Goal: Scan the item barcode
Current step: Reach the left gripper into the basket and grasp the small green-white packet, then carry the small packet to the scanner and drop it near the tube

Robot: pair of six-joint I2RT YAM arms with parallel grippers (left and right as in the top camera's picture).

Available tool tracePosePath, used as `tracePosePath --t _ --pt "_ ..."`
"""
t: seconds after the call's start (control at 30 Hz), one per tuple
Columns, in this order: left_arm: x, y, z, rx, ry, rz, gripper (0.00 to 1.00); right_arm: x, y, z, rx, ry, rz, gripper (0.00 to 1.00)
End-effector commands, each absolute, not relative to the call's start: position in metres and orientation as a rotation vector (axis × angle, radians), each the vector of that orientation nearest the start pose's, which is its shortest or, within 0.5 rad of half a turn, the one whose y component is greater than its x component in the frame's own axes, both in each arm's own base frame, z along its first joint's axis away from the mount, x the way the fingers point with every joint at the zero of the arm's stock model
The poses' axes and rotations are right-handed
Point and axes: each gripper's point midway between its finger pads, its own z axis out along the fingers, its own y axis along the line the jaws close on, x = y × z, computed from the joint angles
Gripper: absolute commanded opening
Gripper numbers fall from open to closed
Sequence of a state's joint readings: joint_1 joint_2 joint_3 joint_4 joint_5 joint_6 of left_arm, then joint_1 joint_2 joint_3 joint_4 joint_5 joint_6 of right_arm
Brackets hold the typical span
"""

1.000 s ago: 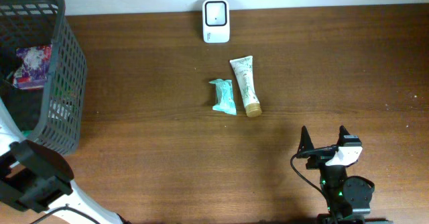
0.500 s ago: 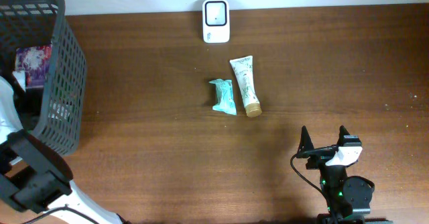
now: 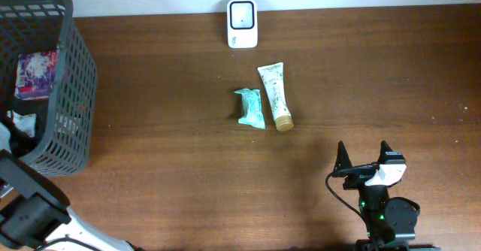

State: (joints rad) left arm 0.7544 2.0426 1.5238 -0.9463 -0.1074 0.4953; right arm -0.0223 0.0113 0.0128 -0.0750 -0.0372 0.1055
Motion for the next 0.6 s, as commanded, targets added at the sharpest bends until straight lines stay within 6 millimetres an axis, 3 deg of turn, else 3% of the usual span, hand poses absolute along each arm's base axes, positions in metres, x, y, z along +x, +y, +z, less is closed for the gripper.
tracePosePath --t 0.0,0.07,0.1,0.17,0.27,0.37,0.43,0.5,0.57 --pt "0.277 0.282 0.019 -0.381 3.105 0.144 0.60 0.246 0.002 0.156 0.080 1.648 0.096 0.99" --pt "0.280 0.284 0.021 -0.381 3.094 0.155 0.29 0.246 0.002 0.156 0.080 1.648 0.096 0.98" --pt "0.282 0.285 0.023 -0.379 3.087 0.162 0.23 0.246 0.002 0.156 0.079 1.648 0.097 0.99" --pt "0.289 0.291 0.031 -0.435 3.054 0.185 0.02 0.246 0.002 0.156 0.080 1.648 0.096 0.99" --pt "0.311 0.312 0.078 -0.587 2.941 0.247 0.00 0.246 0.002 0.156 0.080 1.648 0.096 0.99" --pt "0.338 0.338 0.151 -0.759 2.733 0.330 0.00 0.246 0.002 0.156 0.080 1.648 0.096 0.99" --pt "0.367 0.353 0.232 -0.917 2.439 0.316 0.00 0.246 0.002 0.156 0.080 1.648 0.096 0.99" --pt "0.397 0.341 0.302 -0.878 2.214 0.144 0.00 0.246 0.002 0.156 0.080 1.648 0.096 0.99" --pt "0.427 0.301 0.382 -0.736 1.989 -0.166 0.00 0.246 0.002 0.156 0.080 1.648 0.096 0.99"
